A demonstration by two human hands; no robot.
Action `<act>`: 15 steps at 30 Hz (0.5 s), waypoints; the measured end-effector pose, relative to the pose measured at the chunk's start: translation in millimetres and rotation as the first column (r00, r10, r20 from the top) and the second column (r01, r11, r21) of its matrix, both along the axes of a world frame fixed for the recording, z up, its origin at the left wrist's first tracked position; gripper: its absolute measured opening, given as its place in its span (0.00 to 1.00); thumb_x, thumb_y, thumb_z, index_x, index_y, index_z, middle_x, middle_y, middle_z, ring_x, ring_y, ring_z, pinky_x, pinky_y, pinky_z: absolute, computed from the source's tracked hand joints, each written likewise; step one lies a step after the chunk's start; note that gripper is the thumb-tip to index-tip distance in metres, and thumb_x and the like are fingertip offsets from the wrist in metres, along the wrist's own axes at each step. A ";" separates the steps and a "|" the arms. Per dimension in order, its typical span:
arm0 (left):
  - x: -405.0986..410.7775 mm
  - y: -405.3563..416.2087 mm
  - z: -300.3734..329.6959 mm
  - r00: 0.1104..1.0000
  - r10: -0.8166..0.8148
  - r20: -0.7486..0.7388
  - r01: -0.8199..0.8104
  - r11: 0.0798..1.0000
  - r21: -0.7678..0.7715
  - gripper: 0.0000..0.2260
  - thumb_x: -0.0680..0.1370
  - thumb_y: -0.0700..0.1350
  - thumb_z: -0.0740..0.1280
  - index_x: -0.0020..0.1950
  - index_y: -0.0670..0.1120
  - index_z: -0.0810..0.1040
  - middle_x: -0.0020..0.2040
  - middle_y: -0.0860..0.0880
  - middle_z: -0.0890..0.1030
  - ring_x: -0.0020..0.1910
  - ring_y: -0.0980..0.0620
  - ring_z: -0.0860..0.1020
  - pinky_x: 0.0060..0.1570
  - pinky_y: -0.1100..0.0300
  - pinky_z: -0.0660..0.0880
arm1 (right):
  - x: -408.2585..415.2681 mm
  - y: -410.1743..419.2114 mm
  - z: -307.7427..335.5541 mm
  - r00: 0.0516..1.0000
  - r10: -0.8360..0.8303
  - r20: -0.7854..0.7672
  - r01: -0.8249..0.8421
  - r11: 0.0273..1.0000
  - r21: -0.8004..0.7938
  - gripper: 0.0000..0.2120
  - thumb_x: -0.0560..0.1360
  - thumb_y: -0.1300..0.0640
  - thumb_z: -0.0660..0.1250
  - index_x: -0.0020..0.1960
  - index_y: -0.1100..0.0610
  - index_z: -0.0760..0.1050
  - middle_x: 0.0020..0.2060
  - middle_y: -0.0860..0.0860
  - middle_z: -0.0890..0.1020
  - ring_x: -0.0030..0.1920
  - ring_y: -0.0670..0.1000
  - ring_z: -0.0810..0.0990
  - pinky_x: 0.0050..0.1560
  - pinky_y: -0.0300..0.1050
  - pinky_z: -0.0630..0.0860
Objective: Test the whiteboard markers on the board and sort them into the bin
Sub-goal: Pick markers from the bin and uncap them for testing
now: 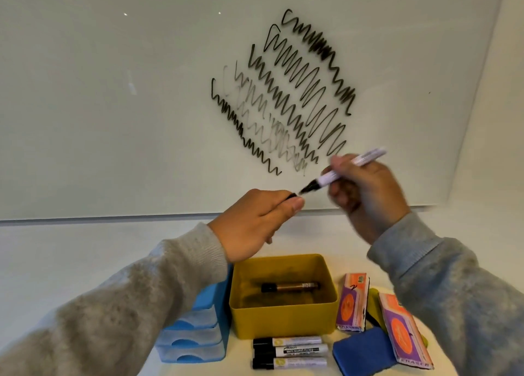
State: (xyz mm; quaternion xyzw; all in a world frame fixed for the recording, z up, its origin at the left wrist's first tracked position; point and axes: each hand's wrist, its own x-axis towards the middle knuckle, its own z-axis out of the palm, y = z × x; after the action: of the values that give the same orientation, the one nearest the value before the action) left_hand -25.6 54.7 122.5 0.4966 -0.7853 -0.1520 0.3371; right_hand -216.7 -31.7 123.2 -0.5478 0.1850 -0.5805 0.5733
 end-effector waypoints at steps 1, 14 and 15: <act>5.6 4.3 0.2 0.998 -0.016 -0.053 0.017 1.000 0.023 0.18 0.85 0.53 0.56 0.38 0.47 0.69 0.29 0.53 0.69 0.27 0.55 0.70 0.40 0.47 0.80 | -12.2 -8.8 5.3 0.995 -0.075 0.070 0.073 0.997 0.025 0.16 0.78 0.62 0.67 0.32 0.56 0.80 0.29 0.55 0.79 0.26 0.48 0.72 0.24 0.36 0.64; 34.6 -27.6 56.2 0.922 0.373 0.101 -0.287 0.838 -0.465 0.18 0.82 0.60 0.59 0.36 0.52 0.66 0.29 0.53 0.70 0.28 0.53 0.69 0.31 0.53 0.69 | 2.6 -26.7 39.8 0.901 -0.319 -0.294 0.180 0.892 -0.415 0.06 0.78 0.56 0.71 0.44 0.57 0.83 0.37 0.54 0.86 0.34 0.53 0.83 0.36 0.44 0.77; 33.7 -29.4 67.6 0.915 0.395 0.085 -0.301 0.806 -0.510 0.18 0.82 0.59 0.59 0.36 0.52 0.66 0.29 0.53 0.70 0.29 0.54 0.70 0.31 0.55 0.69 | 3.4 -26.3 48.1 0.896 -0.342 -0.284 0.194 0.875 -0.443 0.05 0.77 0.56 0.71 0.45 0.56 0.84 0.38 0.52 0.86 0.35 0.52 0.83 0.37 0.44 0.78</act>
State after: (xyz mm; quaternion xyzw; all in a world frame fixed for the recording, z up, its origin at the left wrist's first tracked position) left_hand 8.1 25.3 190.1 0.5435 -0.7211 0.1623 0.3979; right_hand -213.3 -58.1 171.2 -0.7178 0.2364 -0.5728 0.3175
